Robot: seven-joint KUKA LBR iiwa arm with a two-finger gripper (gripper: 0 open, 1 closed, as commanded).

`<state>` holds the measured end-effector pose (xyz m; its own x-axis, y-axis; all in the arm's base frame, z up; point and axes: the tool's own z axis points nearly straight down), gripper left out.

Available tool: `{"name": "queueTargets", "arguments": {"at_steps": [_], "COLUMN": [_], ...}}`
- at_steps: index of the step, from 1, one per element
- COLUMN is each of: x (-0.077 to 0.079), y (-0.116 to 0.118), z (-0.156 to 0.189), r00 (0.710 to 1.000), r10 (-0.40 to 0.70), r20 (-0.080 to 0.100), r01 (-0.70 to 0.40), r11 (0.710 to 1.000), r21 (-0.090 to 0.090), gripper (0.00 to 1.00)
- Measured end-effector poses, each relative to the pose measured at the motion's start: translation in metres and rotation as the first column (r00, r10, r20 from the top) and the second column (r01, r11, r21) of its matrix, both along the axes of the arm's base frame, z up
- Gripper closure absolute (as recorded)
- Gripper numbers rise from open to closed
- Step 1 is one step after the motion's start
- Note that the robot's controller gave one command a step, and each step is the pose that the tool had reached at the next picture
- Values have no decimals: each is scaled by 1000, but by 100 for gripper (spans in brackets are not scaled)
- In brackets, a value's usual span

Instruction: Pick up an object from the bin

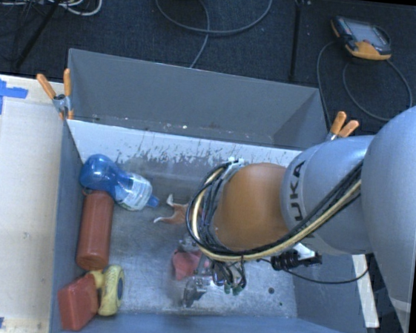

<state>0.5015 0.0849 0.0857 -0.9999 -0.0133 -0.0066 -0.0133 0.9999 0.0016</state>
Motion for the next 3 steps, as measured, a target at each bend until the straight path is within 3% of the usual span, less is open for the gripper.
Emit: {"name": "queueTargets", "arguments": {"at_steps": [1,3], "x": [1,-3], "y": [6,7], "z": [-14,-10], "r00": [997,997], "r10": [72,77], "r20": [15,-2], "r01": [-72,-77], "r11": [997,997], "r21": [0,-1], "gripper": [100,100]}}
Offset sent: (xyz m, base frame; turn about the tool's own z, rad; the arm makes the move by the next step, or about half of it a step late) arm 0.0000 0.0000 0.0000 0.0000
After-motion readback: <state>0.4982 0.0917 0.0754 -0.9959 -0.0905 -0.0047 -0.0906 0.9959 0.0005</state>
